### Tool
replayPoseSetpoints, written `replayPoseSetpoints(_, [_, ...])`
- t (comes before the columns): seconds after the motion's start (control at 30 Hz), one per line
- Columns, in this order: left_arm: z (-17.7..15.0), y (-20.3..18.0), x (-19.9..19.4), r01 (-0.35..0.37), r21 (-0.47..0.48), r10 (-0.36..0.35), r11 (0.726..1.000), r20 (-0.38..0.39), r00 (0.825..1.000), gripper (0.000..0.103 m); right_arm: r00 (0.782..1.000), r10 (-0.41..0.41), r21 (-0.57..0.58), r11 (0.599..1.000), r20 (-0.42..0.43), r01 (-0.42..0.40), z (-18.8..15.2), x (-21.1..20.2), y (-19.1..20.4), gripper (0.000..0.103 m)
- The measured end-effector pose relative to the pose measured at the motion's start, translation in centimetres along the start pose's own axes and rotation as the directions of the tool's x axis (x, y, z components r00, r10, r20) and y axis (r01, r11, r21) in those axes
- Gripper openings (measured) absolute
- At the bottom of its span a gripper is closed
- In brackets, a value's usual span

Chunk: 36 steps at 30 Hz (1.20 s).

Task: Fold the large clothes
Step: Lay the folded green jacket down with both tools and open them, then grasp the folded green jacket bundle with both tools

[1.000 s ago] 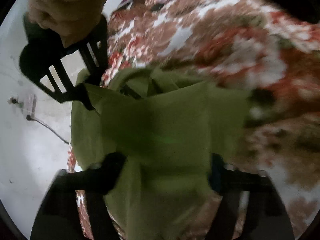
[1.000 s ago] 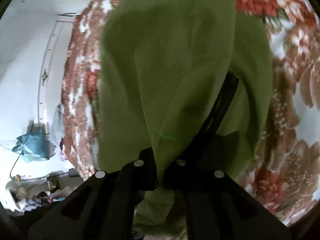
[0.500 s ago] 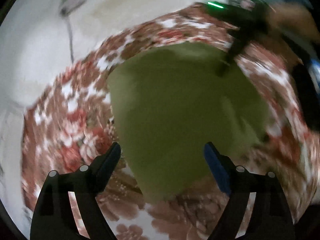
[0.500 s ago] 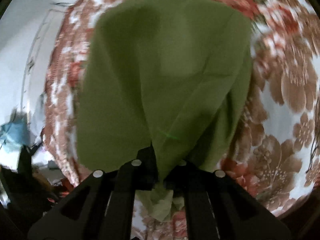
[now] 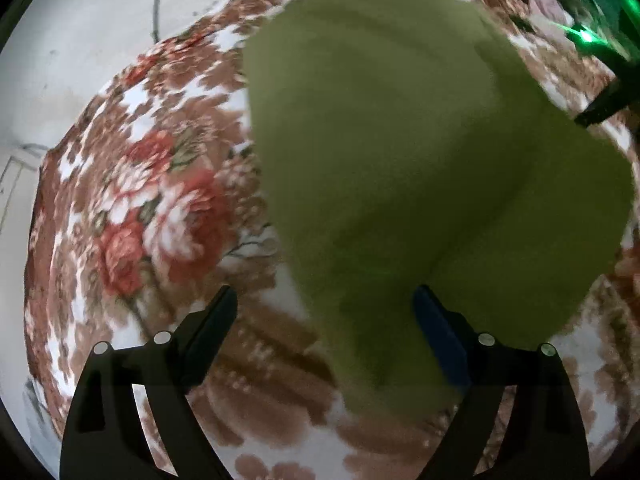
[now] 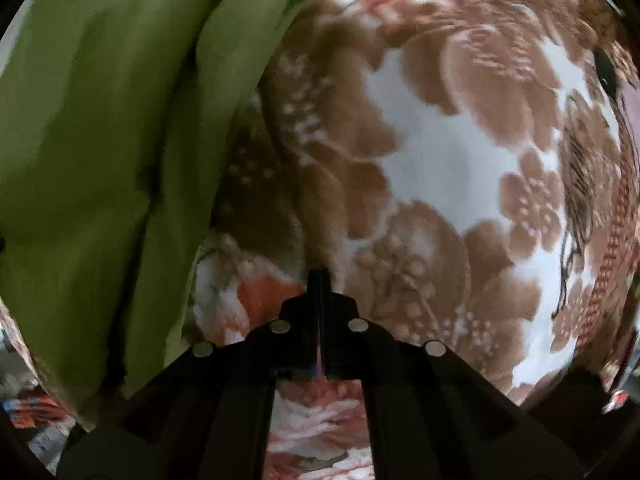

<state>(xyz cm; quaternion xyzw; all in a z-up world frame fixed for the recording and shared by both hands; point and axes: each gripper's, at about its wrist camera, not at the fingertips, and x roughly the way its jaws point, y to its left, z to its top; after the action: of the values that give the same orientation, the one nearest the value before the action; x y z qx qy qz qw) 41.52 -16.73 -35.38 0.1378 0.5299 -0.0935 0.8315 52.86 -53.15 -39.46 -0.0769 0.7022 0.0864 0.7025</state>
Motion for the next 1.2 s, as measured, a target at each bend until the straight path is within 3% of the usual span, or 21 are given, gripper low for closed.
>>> replayPoseSetpoints(0.1, [1.4, 1.8, -2.4, 0.051, -0.068, -0.047, 0.996, 0.061, 0.997, 0.088, 0.995, -0.003, -0.027, 1.0, 0.099, 0.006, 0.9, -4.0, 1.4, 0.005])
replayPoseSetpoints(0.13, [2.2, 2.5, -2.9, 0.072, -0.09, -0.064, 0.993, 0.083, 0.994, 0.091, 0.992, 0.005, -0.033, 0.999, 0.128, -0.001, 1.4, -5.0, 2.1, 0.014])
replayPoseSetpoints(0.17, [2.9, 3.1, -3.2, 0.091, -0.107, -0.079, 0.99, 0.104, 0.991, 0.093, 0.986, 0.021, -0.035, 0.999, 0.164, -0.015, 2.2, -6.2, 2.9, 0.024])
replayPoseSetpoints(0.2, [4.4, 4.0, -3.5, 0.116, -0.136, -0.097, 0.984, 0.141, 0.985, 0.093, 0.978, 0.035, -0.023, 0.999, 0.204, -0.031, 3.0, -7.3, 3.6, 0.056])
replayPoseSetpoints(0.23, [5.4, 4.4, -3.4, 0.133, -0.152, -0.109, 0.979, 0.158, 0.981, 0.094, 0.97, 0.045, -0.01, 0.999, 0.237, -0.044, 3.9, -8.0, 4.4, 0.078])
replayPoseSetpoints(0.3, [8.0, 5.3, -2.5, 0.166, -0.186, -0.133, 0.968, 0.18, 0.975, 0.095, 0.953, 0.042, 0.013, 0.999, 0.3, -0.048, 6.3, -9.0, 7.4, 0.086])
replayPoseSetpoints(0.33, [9.1, 5.5, -2.0, 0.18, -0.202, -0.142, 0.963, 0.19, 0.972, 0.096, 0.945, 0.01, 0.03, 0.999, 0.326, -0.021, 7.6, -9.3, 8.2, 0.095])
replayPoseSetpoints(0.5, [15.2, 6.3, 1.4, 0.23, -0.275, -0.176, 0.934, 0.206, 0.963, 0.097, 0.933, -0.089, 0.117, 0.992, 0.347, 0.051, 12.2, -7.8, 10.5, 0.098])
replayPoseSetpoints(0.67, [18.6, 7.1, 6.3, 0.24, -0.317, -0.205, 0.917, 0.139, 0.969, 0.097, 0.937, -0.129, 0.166, 0.983, 0.324, 0.078, 13.5, -4.8, 10.1, 0.098])
replayPoseSetpoints(0.8, [18.5, 8.5, 10.0, 0.22, -0.348, -0.209, 0.911, 0.07, 0.975, 0.099, 0.943, -0.149, 0.181, 0.979, 0.297, 0.098, 13.1, -2.5, 8.8, 0.098])
replayPoseSetpoints(1.0, [16.9, 10.4, 12.4, 0.186, -0.323, -0.17, 0.928, 0.077, 0.982, 0.099, 0.93, -0.221, 0.181, 0.968, 0.293, 0.173, 12.2, -0.3, 6.5, 0.098])
replayPoseSetpoints(1.03, [16.8, 10.7, 12.4, 0.185, -0.326, -0.169, 0.927, 0.076, 0.983, 0.099, 0.929, -0.242, 0.187, 0.963, 0.28, 0.195, 11.9, 0.0, 5.9, 0.098])
replayPoseSetpoints(1.13, [16.3, 11.2, 11.2, 0.136, -0.31, -0.115, 0.941, 0.083, 0.99, 0.099, 0.944, -0.213, 0.214, 0.964, 0.253, 0.16, 11.3, 0.2, 4.2, 0.098])
replayPoseSetpoints(1.2, [15.7, 12.0, 10.1, 0.126, -0.327, -0.104, 0.937, 0.083, 0.991, 0.097, 0.937, -0.246, 0.232, 0.954, 0.248, 0.189, 10.7, -0.4, 3.0, 0.098])
